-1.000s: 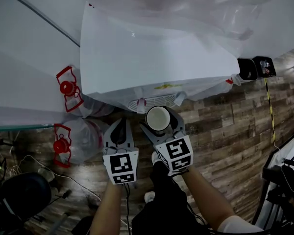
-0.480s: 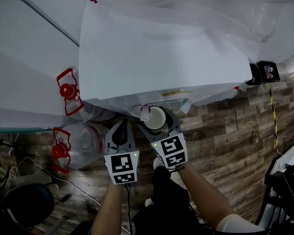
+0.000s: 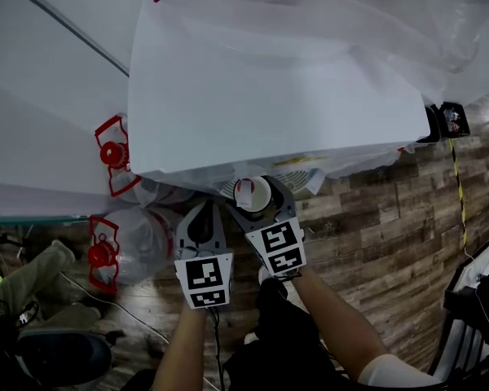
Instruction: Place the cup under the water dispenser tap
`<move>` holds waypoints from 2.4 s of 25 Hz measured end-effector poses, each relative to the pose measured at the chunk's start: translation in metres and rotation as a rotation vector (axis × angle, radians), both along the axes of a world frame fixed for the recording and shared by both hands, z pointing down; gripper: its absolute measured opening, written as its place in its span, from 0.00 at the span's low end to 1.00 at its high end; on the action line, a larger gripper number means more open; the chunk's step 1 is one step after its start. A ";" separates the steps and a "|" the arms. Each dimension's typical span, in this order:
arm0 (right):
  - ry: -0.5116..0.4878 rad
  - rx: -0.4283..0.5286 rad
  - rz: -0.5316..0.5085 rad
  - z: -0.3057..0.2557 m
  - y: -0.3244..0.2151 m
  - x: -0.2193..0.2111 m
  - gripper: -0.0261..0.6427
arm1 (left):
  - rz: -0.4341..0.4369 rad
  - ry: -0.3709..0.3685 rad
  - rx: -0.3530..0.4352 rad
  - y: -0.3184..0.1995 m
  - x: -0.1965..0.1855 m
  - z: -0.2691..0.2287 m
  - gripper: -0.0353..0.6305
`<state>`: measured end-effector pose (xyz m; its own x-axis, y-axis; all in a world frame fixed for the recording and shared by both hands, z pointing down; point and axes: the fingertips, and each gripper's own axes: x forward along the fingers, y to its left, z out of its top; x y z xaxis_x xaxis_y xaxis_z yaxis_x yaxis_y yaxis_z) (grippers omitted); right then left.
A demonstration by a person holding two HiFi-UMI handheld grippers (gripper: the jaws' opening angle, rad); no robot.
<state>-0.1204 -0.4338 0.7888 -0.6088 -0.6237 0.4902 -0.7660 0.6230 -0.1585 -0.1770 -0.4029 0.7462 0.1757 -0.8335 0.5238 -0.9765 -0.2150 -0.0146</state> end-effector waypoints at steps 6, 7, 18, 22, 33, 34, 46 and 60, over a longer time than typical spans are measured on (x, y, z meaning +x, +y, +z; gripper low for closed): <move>0.013 0.004 -0.003 0.008 -0.004 -0.004 0.60 | -0.002 0.000 0.001 -0.004 -0.002 0.002 0.13; 0.012 0.002 -0.002 0.008 -0.005 -0.005 0.60 | -0.002 0.000 0.001 -0.004 -0.002 0.003 0.13; 0.037 0.002 0.009 0.019 -0.009 -0.007 0.60 | -0.001 -0.006 -0.002 -0.004 -0.006 0.009 0.13; 0.046 0.016 0.001 0.020 -0.008 -0.009 0.60 | -0.002 -0.009 -0.002 -0.005 -0.009 0.010 0.13; 0.060 0.025 0.002 0.021 -0.008 -0.010 0.61 | 0.000 -0.007 -0.012 -0.004 -0.007 0.014 0.13; 0.060 0.023 0.002 0.021 -0.008 -0.010 0.61 | 0.000 -0.006 -0.013 -0.003 -0.007 0.014 0.13; 0.057 0.026 0.006 0.019 -0.008 -0.010 0.61 | 0.007 -0.002 -0.042 0.006 -0.004 0.019 0.13; 0.033 0.045 -0.001 0.005 -0.006 -0.008 0.64 | 0.003 0.001 -0.042 0.009 -0.007 0.016 0.13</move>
